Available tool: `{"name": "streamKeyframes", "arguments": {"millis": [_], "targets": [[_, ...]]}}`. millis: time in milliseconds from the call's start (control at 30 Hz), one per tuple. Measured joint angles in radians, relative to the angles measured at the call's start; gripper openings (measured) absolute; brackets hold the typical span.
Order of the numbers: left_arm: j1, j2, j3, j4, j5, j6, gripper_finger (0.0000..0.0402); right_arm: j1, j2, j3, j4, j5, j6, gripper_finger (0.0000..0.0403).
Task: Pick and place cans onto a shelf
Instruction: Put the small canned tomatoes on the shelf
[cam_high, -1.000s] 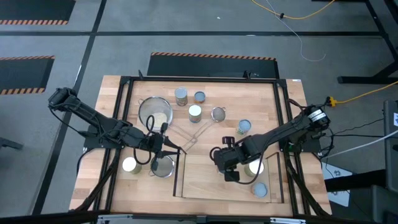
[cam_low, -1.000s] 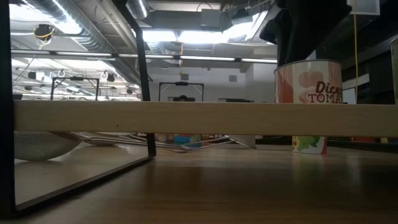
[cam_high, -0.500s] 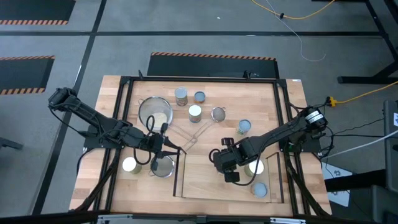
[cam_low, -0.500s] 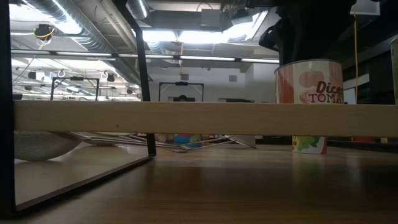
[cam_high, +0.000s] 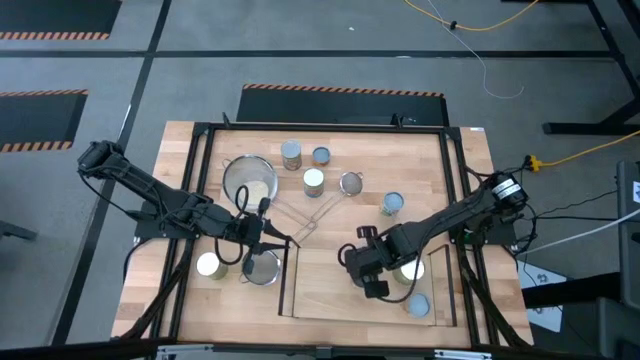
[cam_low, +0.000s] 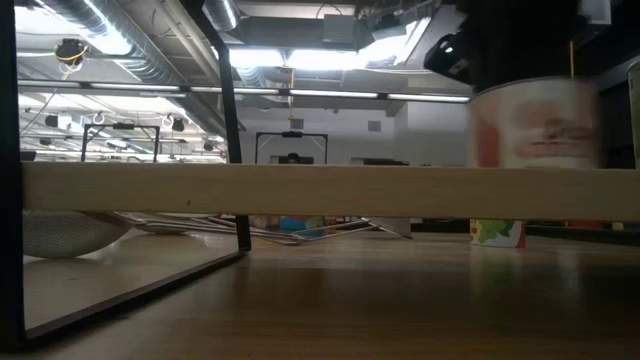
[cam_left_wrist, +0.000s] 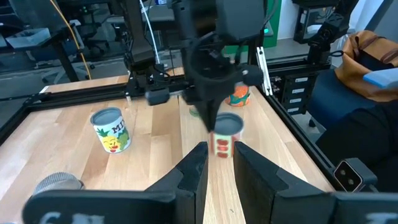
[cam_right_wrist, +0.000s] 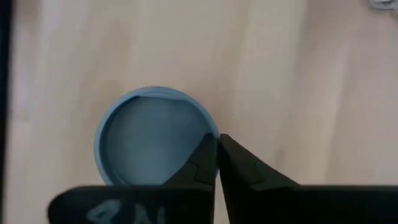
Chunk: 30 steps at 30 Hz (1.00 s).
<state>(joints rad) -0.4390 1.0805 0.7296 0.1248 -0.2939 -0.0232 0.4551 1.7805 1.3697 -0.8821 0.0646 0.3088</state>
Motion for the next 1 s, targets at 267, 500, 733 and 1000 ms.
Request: {"name": "streamKeyframes", "arguments": {"millis": [267,500,733,1000], "targets": [[0.0,0.0,0.0,0.0,0.0,-0.001,0.0069,0.087,-0.003,0.002,-0.045,-0.021,0.141,0.0007],[0.0,0.0,0.0,0.0,0.0,-0.001,0.0069,0.164,-0.021,-0.002,-0.094,-0.025,0.23,0.0004],[0.0,0.0,0.0,0.0,0.0,-0.001,0.0069,0.224,-0.021,-0.002,-0.099,-0.021,0.287,0.0009],[0.0,0.0,0.0,0.0,0.0,-0.001,0.0069,0.225,-0.021,-0.003,-0.098,-0.012,0.27,0.0019]]}}
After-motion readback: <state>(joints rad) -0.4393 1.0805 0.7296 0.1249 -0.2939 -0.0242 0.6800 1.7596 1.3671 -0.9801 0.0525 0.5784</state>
